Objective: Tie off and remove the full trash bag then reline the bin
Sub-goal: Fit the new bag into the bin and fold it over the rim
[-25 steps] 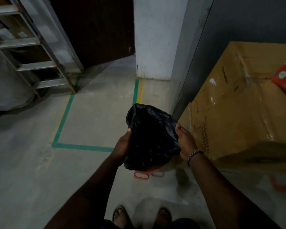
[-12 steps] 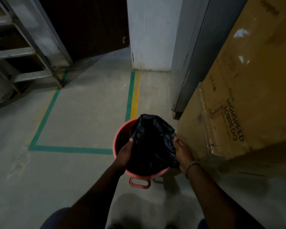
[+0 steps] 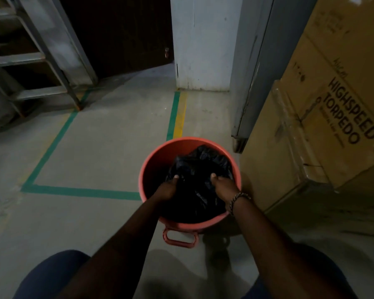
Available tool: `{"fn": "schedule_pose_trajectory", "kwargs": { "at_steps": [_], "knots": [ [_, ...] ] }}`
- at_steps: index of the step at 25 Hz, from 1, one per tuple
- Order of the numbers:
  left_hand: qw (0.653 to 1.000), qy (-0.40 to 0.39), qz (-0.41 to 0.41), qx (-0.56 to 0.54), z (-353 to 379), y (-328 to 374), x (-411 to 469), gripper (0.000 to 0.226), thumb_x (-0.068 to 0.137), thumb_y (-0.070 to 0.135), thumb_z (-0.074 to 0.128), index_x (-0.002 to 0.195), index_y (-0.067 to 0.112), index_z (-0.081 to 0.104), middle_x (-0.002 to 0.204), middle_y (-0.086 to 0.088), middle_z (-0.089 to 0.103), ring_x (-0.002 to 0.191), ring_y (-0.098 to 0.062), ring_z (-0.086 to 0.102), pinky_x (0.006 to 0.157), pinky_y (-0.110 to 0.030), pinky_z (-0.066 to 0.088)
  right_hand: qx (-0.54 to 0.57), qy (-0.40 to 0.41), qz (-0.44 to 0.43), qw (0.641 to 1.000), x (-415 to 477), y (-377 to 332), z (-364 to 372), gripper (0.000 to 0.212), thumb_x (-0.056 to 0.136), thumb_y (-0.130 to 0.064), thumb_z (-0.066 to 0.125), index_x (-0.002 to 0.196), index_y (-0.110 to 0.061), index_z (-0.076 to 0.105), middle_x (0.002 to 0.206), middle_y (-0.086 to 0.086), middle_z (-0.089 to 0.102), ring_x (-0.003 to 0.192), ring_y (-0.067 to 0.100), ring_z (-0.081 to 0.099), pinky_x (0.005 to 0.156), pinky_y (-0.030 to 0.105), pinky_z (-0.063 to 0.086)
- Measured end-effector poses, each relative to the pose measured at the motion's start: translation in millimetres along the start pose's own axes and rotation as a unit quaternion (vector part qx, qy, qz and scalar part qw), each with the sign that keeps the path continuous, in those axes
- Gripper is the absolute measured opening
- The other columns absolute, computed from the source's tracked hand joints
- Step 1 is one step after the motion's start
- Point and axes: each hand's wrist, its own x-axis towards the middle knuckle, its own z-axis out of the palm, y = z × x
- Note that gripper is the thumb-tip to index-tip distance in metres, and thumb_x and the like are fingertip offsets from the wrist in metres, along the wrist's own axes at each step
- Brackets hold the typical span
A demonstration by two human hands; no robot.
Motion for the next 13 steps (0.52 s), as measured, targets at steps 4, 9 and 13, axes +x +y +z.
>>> {"fn": "schedule_pose_trajectory", "kwargs": {
  "at_steps": [4,9,13],
  "knots": [
    [0.997,0.061,0.049,-0.002,-35.3,10.0,-27.6,0.053,0.107,0.048,0.042,0.130,0.007,0.065,0.125,-0.023,0.066,0.116,-0.033,0.064,0.096,-0.036,0.048,0.246,0.021,0.038,0.968,-4.7,21.7,-23.3,0.068,0.077,-0.075,0.062,0.112,-0.017,0.074,0.112,0.011,0.074,0.103,0.036,0.069,0.095,0.056,0.055],
    [0.998,-0.008,0.002,-0.068,-88.4,-2.3,-34.1,0.034,0.089,0.023,0.069,0.118,0.007,0.069,0.107,-0.013,0.073,0.102,-0.031,0.072,0.085,-0.033,0.059,0.143,0.062,-0.017,0.988,-37.7,-4.7,-43.4,0.031,0.081,-0.036,0.074,0.095,-0.009,0.072,0.105,0.016,0.073,0.093,0.033,0.070,0.090,0.050,0.057],
    [0.997,0.025,0.003,-0.077,-89.4,-9.8,-35.4,0.043,0.073,0.032,0.077,0.114,0.020,0.072,0.103,-0.009,0.075,0.096,-0.031,0.072,0.079,-0.030,0.054,-0.153,0.246,-0.119,0.950,-66.1,-20.5,-12.2,0.043,0.080,-0.026,0.065,0.121,-0.018,0.058,0.118,0.015,0.057,0.104,0.039,0.057,0.086,0.041,0.051]
  ]
}}
